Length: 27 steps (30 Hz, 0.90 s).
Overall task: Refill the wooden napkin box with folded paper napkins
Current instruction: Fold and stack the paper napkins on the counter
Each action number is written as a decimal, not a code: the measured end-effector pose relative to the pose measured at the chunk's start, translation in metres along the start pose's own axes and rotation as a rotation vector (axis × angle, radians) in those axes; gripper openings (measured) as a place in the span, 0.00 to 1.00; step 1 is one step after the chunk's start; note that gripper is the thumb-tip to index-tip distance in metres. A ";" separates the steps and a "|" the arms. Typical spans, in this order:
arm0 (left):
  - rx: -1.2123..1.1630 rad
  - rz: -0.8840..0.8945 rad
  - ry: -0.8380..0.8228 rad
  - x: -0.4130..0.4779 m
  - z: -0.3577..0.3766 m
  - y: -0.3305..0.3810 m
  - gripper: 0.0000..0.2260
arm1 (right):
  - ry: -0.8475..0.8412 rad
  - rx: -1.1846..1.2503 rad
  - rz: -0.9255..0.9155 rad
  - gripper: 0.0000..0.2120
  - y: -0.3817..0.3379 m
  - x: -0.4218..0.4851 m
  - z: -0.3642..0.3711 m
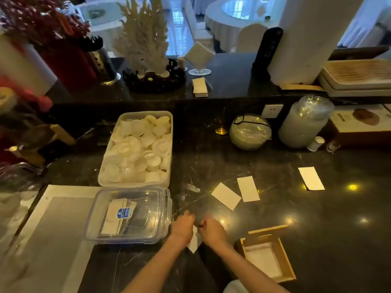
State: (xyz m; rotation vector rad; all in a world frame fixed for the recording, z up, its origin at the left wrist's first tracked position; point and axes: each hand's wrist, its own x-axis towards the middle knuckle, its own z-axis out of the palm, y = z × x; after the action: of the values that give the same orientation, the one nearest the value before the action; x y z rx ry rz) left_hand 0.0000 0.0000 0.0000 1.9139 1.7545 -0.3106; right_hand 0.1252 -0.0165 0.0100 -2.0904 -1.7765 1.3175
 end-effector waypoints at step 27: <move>-1.051 0.142 0.127 -0.018 -0.141 0.025 0.08 | 0.180 0.176 -0.177 0.02 -0.044 -0.051 -0.156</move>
State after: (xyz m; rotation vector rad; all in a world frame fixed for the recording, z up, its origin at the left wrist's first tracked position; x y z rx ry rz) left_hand -0.0027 0.0566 0.1322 1.2534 1.3823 0.6783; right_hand 0.1964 0.0227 0.1589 -1.8481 -1.6618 1.1535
